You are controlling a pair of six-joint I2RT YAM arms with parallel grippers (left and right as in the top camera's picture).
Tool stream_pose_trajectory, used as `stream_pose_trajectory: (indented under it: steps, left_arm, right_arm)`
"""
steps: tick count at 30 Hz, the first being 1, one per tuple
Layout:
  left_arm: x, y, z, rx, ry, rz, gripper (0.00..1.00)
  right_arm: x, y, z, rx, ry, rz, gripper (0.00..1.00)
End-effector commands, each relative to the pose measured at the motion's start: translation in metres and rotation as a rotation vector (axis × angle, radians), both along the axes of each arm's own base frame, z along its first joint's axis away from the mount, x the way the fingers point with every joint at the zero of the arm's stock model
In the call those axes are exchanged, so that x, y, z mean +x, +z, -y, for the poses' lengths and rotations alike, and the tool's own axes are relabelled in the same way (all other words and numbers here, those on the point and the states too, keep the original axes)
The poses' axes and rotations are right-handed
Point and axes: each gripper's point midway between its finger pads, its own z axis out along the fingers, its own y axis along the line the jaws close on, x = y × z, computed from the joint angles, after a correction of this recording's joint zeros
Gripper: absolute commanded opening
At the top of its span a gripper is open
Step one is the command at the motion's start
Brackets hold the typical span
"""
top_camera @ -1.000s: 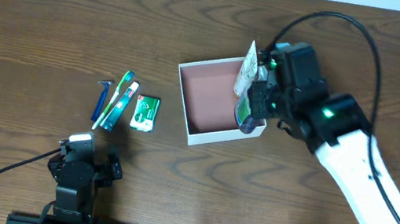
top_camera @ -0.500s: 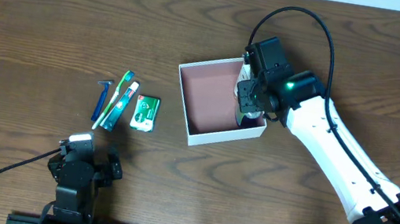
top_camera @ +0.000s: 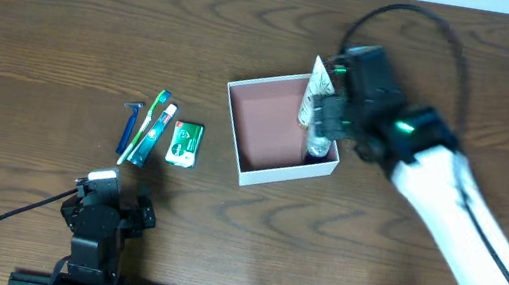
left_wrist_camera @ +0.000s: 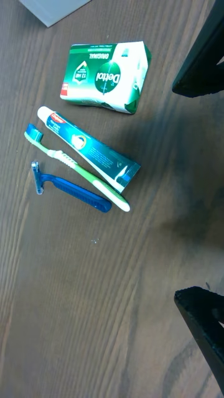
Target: Pack container
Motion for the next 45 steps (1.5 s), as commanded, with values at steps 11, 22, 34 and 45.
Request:
stream_pose_trajectory:
  steps: [11, 22, 34, 45]
  left_arm:
    - [0.0, -0.004, -0.002, -0.006, 0.015, -0.001, 0.98]
    - [0.02, 0.038, 0.011, -0.144, 0.01, 0.19, 0.98]
    - [0.065, 0.137, 0.0, -0.02, 0.052, -0.041, 0.98]
    - [0.151, 0.041, -0.035, -0.091, 0.151, -0.575, 0.98]
  right_arm:
    - [-0.017, 0.052, 0.194, 0.288, -0.595, 0.072, 0.99]
    - [-0.023, 0.043, 0.21, 0.281, -0.65, 0.036, 0.99]
    - [-0.023, 0.043, 0.21, 0.281, -0.649, 0.036, 0.99]
    - [-0.023, 0.043, 0.21, 0.281, -0.649, 0.036, 0.99]
